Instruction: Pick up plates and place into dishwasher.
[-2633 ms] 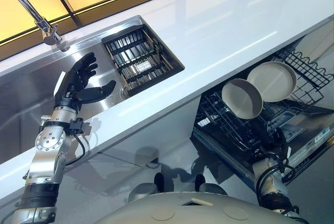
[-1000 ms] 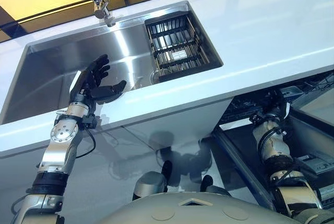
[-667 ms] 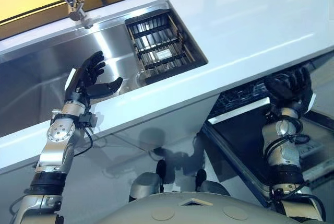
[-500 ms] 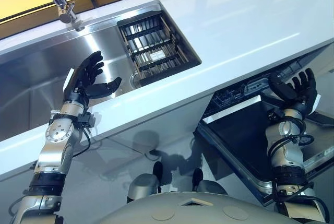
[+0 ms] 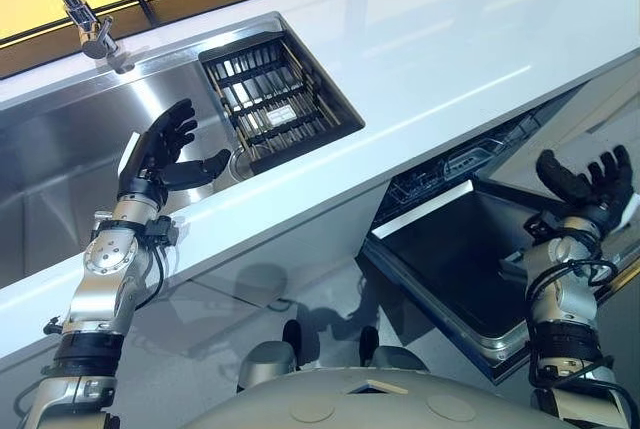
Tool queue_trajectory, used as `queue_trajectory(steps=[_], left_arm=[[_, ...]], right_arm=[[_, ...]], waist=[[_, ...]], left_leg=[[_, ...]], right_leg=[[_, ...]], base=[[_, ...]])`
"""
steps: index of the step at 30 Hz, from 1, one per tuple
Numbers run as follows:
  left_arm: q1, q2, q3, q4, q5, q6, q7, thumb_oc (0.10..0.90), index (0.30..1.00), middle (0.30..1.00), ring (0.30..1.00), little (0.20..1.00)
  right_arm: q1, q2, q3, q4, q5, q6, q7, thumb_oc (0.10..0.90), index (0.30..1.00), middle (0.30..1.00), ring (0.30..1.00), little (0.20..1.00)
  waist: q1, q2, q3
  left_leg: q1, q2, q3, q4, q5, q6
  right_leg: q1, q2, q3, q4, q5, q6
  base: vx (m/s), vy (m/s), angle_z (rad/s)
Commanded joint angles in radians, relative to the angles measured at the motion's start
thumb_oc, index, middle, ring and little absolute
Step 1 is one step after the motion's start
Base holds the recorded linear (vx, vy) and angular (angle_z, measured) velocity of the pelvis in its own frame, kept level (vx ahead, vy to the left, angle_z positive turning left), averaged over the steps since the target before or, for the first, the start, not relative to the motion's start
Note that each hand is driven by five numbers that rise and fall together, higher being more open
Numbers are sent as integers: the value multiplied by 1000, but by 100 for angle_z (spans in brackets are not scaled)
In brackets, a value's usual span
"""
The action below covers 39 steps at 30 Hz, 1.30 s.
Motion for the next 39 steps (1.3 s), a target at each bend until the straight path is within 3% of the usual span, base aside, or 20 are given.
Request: queue_trajectory(steps=[1, 8, 11, 16, 18, 26, 29, 32, 36, 39], left_arm=[[-72, 102, 62, -15, -26, -84, 5, 800, 900, 900, 900, 900], [-82, 114, 61, -17, -43, -89, 9, 800, 900, 900, 900, 900], [-107, 115, 49, -2, -52, -102, 20, 800, 900, 900, 900, 900], [-165, 95, 16, 2, -57, -125, 65, 800, 900, 900, 900, 900], [-193, 69, 3, 2, -68, -158, 108, 800, 900, 900, 900, 900], [-343, 2, -37, 24, -64, -293, 217, 800, 900, 900, 900, 900], [-387, -9, -47, 29, -49, -326, 253, 800, 900, 900, 900, 900], [-413, -21, -58, 18, -30, -321, 296, 800, 900, 900, 900, 900], [-427, -29, -65, 0, -17, -305, 321, 800, 900, 900, 900, 900], [-428, -28, -62, -7, -9, -301, 324, 800, 900, 900, 900, 900]], right_arm=[[-11, -150, -60, 49, -166, -79, -136, 800, 900, 900, 900, 900], [27, -124, -101, 158, -44, -157, -168, 800, 900, 900, 900, 900], [28, -93, -133, 210, 154, -233, -123, 800, 900, 900, 900, 900], [16, -72, -122, 293, 380, -243, 60, 800, 900, 900, 900, 900], [3, -65, -101, 321, 511, -219, 208, 800, 900, 900, 900, 900], [-144, -108, 0, 399, 716, -254, 476, 800, 900, 900, 900, 900], [-213, -107, 35, 397, 770, -278, 567, 800, 900, 900, 900, 900], [-274, -100, 63, 367, 829, -268, 731, 800, 900, 900, 900, 900], [-334, -99, 120, 346, 818, -209, 944, 800, 900, 900, 900, 900], [-359, -116, 152, 348, 805, -163, 1019, 800, 900, 900, 900, 900]], waist=[[-33, -10, -86], [-53, 2, -70], [-67, 11, -57], [-80, 31, -12], [-86, 38, 22], [-96, 82, 206], [-94, 101, 259], [-96, 120, 297], [-94, 141, 335], [-87, 144, 335]], left_leg=[[-8, -28, 51, 4, -60, 17], [-5, -21, 74, 4, -62, 20], [-2, -17, 86, 4, -59, 21], [-28, -22, 85, 59, -70, 22], [-68, -25, 81, 120, -83, 18], [-309, -26, 62, 361, -116, 2], [-422, -36, 57, 464, -130, 1], [-518, -40, 48, 521, -106, -1], [-603, -48, 44, 539, -61, -8], [-646, -49, 46, 540, -41, -9]], right_leg=[[-1, 7, -21, 7, 2, 40], [-12, 7, -11, 30, -5, 41], [-30, 7, -2, 59, -15, 39], [-71, -2, 10, 131, -46, 31], [-102, -8, 11, 171, -57, 20], [-315, -19, -7, 363, -112, -35], [-426, -18, -13, 459, -133, -54], [-519, -16, -7, 517, -140, -62], [-599, -6, 13, 555, -143, -70], [-645, -3, 21, 569, -143, -72]], base=[[-19, -58, -11], [-20, -59, -16], [-16, -83, -17], [-51, -69, -21], [-120, -91, -7], [-241, -104, -7], [-156, -74, -9], [-96, 6, -17], [-49, 50, -29], [-17, 42, -10]])
